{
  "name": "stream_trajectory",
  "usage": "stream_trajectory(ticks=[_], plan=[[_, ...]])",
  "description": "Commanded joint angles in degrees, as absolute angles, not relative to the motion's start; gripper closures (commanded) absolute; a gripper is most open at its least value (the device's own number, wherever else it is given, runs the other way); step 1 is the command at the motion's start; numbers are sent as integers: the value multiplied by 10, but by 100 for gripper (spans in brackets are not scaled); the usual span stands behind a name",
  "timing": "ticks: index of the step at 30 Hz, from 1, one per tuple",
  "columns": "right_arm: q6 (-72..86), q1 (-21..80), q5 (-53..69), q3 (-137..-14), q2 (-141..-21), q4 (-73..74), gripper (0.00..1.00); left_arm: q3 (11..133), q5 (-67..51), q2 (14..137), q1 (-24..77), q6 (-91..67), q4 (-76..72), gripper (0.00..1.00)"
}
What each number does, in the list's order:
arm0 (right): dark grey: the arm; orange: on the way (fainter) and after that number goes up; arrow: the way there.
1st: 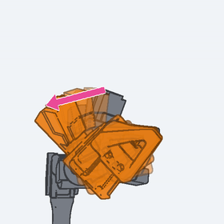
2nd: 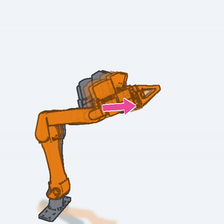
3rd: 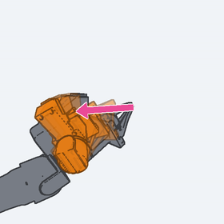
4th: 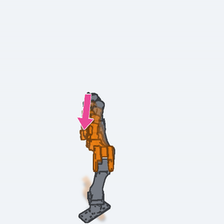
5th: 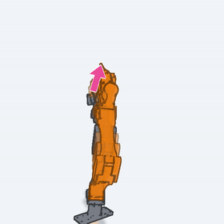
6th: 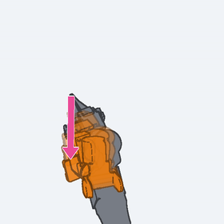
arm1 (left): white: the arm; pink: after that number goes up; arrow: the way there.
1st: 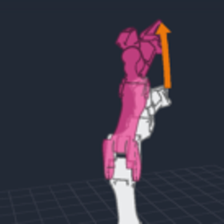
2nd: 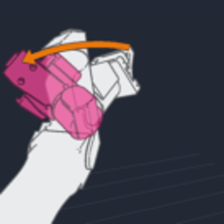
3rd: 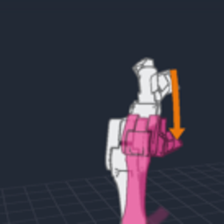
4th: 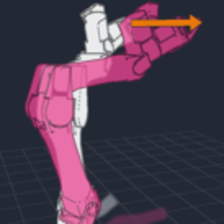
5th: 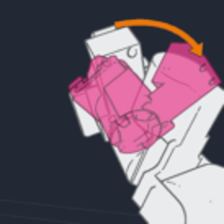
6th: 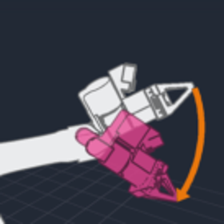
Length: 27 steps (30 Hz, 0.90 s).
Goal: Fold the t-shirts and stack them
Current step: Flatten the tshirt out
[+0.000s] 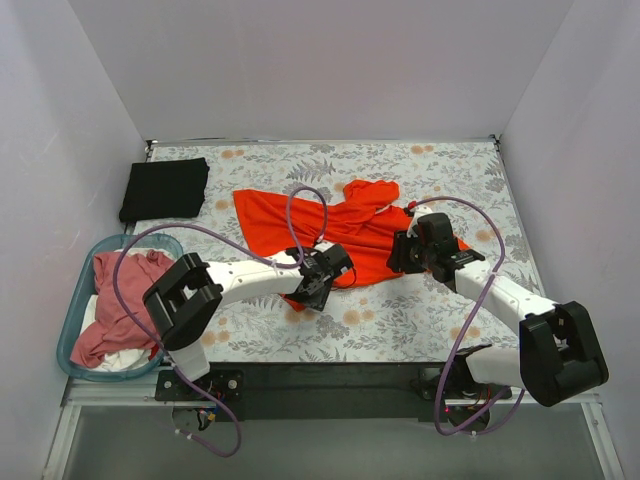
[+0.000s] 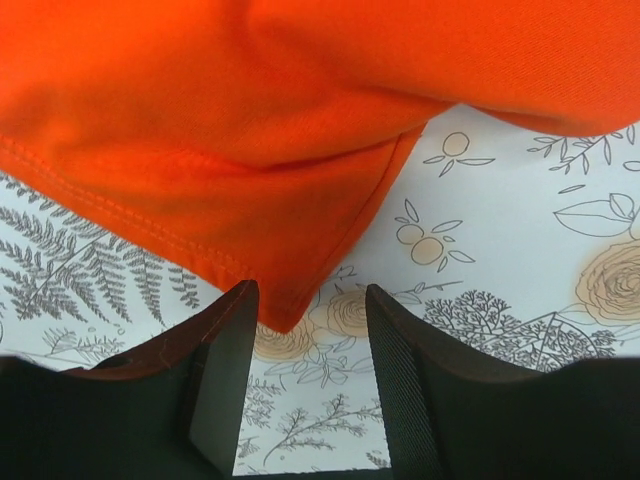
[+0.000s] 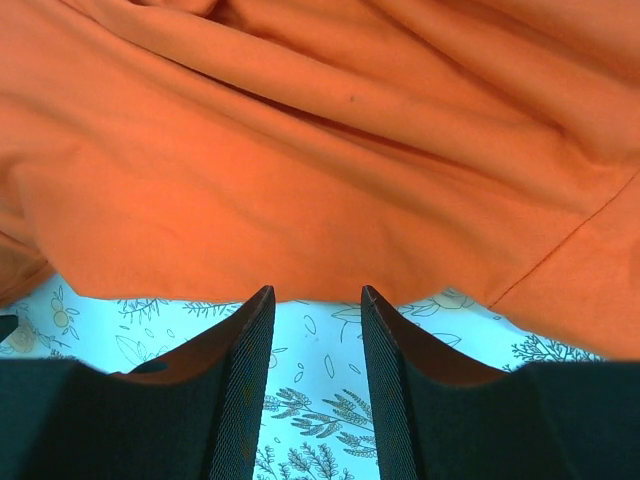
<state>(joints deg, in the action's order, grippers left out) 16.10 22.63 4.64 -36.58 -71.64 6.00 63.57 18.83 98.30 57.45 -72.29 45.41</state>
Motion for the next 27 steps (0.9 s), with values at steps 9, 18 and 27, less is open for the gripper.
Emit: stream_trajectory(ticks=[9,18,27], plan=[[149,227,24,-365,-699,57,54,594,222,1002,574,-677,438,78],[134,216,-36,-391,-714,76,54,552,283,967,519,-725,488,100],[133,137,41,-477,-812,76,55,538,335,912,443,-728,505,100]])
